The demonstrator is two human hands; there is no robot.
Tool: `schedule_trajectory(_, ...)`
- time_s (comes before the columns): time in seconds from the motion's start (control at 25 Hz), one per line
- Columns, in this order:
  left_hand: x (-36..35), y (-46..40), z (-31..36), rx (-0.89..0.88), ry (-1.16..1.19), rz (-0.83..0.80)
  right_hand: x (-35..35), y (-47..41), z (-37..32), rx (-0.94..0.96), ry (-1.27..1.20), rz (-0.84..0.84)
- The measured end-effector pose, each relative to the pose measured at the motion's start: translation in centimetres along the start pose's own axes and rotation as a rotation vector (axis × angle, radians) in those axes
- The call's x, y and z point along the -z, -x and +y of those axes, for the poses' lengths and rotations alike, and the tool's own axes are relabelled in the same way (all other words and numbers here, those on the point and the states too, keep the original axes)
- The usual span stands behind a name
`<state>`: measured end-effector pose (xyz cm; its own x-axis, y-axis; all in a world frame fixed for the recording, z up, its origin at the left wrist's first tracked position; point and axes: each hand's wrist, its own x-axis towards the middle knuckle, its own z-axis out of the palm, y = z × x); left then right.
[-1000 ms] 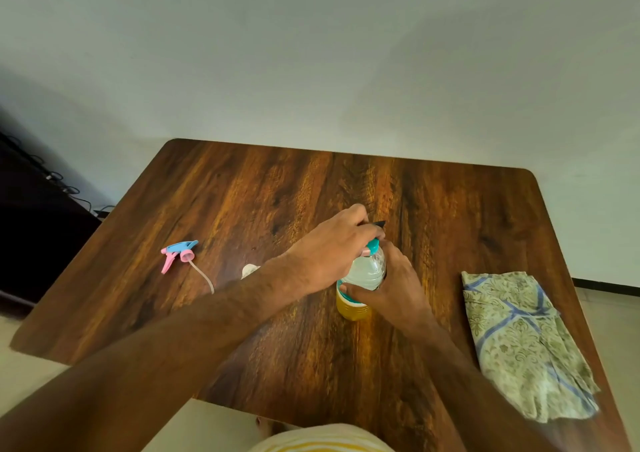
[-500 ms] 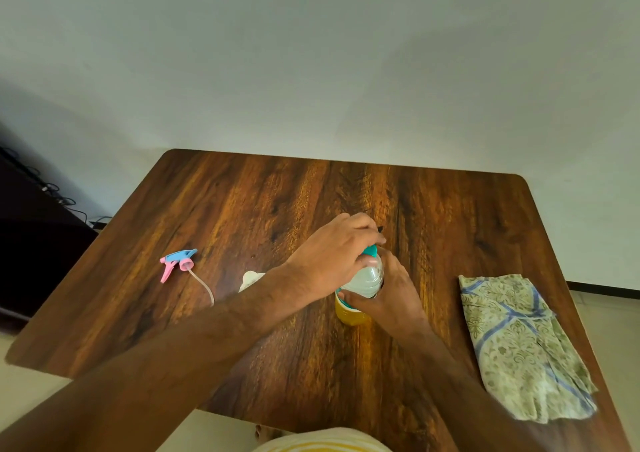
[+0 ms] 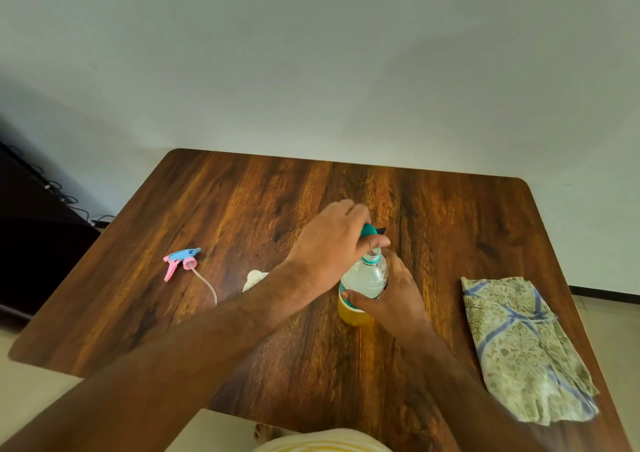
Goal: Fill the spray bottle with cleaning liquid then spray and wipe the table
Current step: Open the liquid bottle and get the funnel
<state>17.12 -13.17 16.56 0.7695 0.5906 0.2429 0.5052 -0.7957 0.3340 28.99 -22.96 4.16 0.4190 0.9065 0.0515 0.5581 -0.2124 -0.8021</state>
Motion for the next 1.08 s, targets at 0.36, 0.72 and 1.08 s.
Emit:
schedule_trajectory(0.36, -7.3, 10.9, -6.3, 0.626, 0.613, 0.038, 0.6, 0.0, 0.0, -0.029, -0.012, -0.086)
schedule_trajectory(0.72, -16.1, 15.4, -6.9, 0.590, 0.218, -0.196, 6.5, -2.4, 3.6, -0.201, 0.102, -0.235)
schedule_trajectory(1.08, -18.4, 17.2, -8.5, 0.514, 0.134, -0.301, 1.4, -12.3, 4.3, -0.184, 0.214, -0.239)
